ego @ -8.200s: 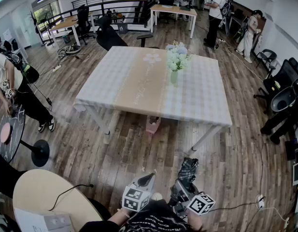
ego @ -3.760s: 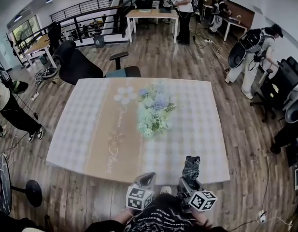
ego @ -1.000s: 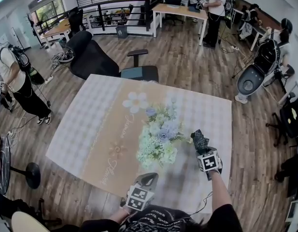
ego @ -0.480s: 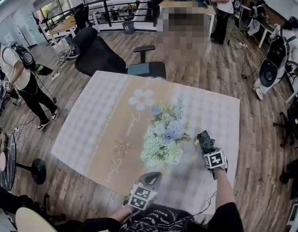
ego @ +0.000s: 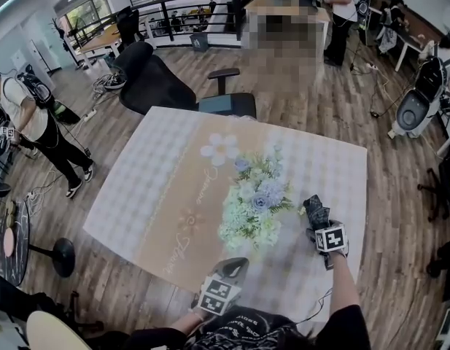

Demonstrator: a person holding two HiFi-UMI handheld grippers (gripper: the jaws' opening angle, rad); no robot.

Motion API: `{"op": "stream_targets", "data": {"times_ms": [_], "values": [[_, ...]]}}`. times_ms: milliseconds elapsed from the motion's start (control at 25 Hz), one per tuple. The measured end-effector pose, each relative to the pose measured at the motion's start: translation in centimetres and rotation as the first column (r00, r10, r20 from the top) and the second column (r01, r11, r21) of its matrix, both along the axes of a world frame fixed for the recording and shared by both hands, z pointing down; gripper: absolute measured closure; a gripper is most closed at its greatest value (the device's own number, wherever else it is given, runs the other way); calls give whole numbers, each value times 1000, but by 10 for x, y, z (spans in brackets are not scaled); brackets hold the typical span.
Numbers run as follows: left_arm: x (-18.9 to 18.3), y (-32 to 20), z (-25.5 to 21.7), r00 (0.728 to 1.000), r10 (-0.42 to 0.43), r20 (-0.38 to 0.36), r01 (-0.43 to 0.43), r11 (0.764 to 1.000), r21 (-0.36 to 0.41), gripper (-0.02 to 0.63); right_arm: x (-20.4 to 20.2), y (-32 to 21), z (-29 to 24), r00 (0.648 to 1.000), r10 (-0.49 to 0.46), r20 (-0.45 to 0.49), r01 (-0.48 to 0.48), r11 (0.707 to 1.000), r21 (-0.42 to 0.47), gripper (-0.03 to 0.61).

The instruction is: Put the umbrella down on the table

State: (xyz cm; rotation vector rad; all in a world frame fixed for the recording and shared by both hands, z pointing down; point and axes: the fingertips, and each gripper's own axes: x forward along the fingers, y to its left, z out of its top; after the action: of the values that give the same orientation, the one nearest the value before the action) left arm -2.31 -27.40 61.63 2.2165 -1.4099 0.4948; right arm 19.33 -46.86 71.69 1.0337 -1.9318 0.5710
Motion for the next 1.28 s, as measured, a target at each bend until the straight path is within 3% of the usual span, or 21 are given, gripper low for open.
{"op": "stream_targets", "data": {"times_ms": [240, 560, 960, 1280], "values": [[6, 4, -2, 1000, 24, 7, -24, 1000, 15, 595, -7, -2, -28, 995, 37, 93, -45, 996, 80, 155], [8, 11, -12, 999, 35, 3, -35, 998, 54, 595, -16, 19, -86, 989, 2, 148, -34, 977, 210, 210], [10, 25, -25, 999, 30, -28, -27, 994, 101, 595, -21, 68, -157, 961, -1, 275, -106, 921, 375, 210], [24, 33, -36, 997, 49, -52, -41, 988, 150, 595, -21, 125, -174, 934, 10, 358, -179, 878, 443, 212]]}}
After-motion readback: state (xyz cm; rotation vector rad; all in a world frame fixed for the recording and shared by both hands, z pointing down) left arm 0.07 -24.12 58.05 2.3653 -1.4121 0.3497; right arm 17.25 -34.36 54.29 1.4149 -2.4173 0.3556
